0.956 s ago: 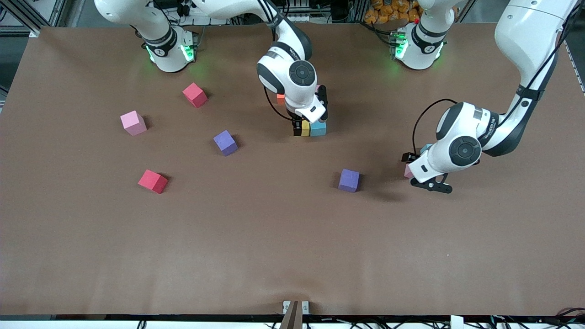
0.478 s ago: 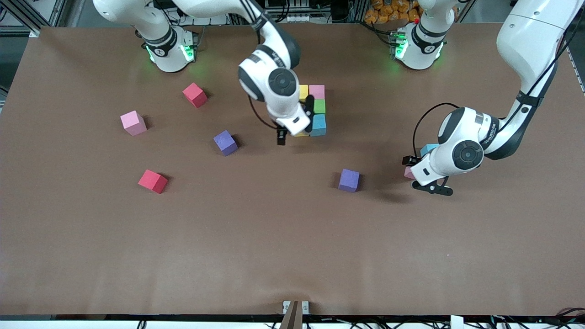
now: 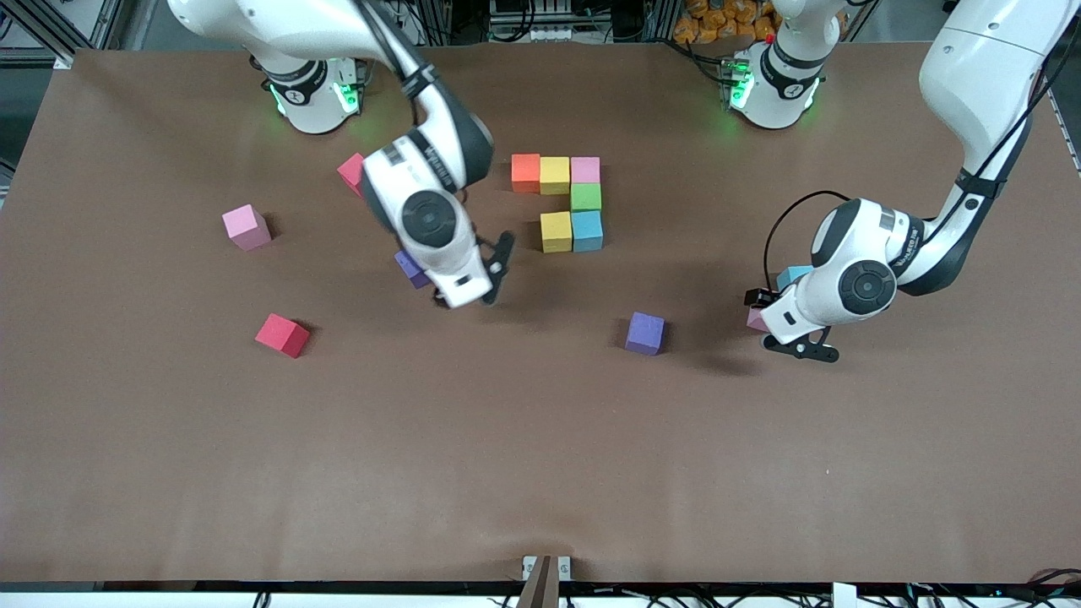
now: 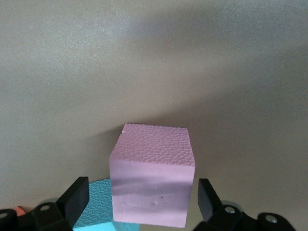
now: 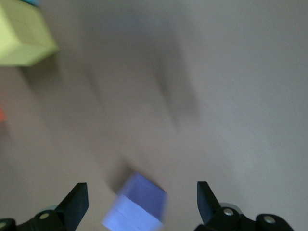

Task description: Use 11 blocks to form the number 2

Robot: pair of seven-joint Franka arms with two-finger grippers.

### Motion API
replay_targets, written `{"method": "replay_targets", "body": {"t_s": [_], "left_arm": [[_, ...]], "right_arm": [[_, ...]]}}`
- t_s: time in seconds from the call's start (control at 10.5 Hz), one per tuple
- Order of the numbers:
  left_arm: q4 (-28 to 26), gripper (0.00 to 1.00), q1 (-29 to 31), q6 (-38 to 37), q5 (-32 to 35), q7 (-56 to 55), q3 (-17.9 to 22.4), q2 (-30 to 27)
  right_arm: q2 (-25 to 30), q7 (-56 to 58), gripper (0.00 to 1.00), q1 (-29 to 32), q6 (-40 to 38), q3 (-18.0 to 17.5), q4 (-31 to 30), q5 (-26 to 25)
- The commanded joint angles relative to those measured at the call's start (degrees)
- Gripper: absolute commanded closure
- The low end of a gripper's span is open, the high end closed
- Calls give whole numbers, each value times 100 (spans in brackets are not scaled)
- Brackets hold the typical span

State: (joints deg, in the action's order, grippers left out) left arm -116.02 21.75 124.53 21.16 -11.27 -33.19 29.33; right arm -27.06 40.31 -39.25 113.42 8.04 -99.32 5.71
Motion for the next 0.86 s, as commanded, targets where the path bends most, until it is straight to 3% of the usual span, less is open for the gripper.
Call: {"method": "replay_targets", "body": {"t_s": [0.0, 0.38, 0.76], "left_arm": [[-26, 0, 58, 98, 143, 46, -38, 91], [-8, 0, 93, 185, 178, 37, -30, 161], [18, 46, 58, 194, 178, -68, -38, 144]], "right_arm": [[157, -242, 0, 14, -145, 538, -96, -132], [410, -576, 0, -13, -348, 594, -427, -132], [605, -603, 0, -56, -119, 585, -729, -79]]}}
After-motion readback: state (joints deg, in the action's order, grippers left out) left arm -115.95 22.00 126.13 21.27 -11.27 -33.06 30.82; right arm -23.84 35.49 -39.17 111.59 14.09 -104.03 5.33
